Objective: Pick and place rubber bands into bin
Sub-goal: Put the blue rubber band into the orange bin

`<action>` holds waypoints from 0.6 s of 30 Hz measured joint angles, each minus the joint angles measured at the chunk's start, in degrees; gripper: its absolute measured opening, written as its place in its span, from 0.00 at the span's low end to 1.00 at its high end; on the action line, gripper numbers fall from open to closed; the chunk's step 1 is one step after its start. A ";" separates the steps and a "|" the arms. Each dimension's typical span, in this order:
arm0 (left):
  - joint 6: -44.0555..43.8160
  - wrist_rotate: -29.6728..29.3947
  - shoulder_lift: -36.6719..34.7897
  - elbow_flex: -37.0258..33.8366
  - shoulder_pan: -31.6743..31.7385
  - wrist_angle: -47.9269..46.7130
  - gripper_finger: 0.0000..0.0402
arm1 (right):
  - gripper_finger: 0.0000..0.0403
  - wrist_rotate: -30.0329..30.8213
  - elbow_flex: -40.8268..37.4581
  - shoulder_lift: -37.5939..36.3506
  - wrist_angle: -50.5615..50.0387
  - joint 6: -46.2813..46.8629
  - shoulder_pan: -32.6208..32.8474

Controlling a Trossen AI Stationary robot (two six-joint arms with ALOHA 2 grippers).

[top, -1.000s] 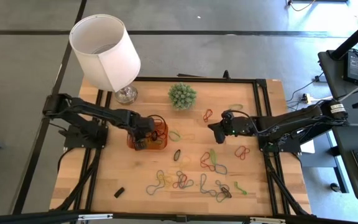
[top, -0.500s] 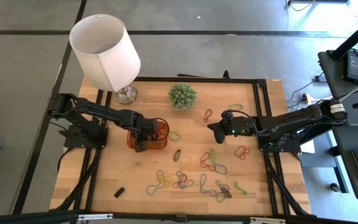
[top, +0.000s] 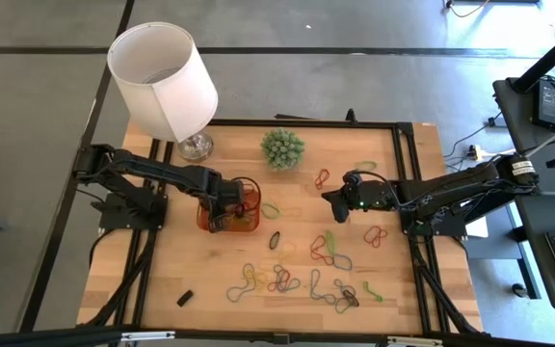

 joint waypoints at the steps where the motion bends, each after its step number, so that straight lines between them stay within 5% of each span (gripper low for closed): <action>1: 0.00 -0.60 0.02 0.92 0.00 -1.12 0.25 | 0.03 -0.01 0.00 0.00 -0.18 -0.02 0.01; 18: -1.11 -2.19 -2.01 6.93 0.00 -7.22 0.21 | 0.03 0.01 0.00 0.00 -0.34 -1.22 0.00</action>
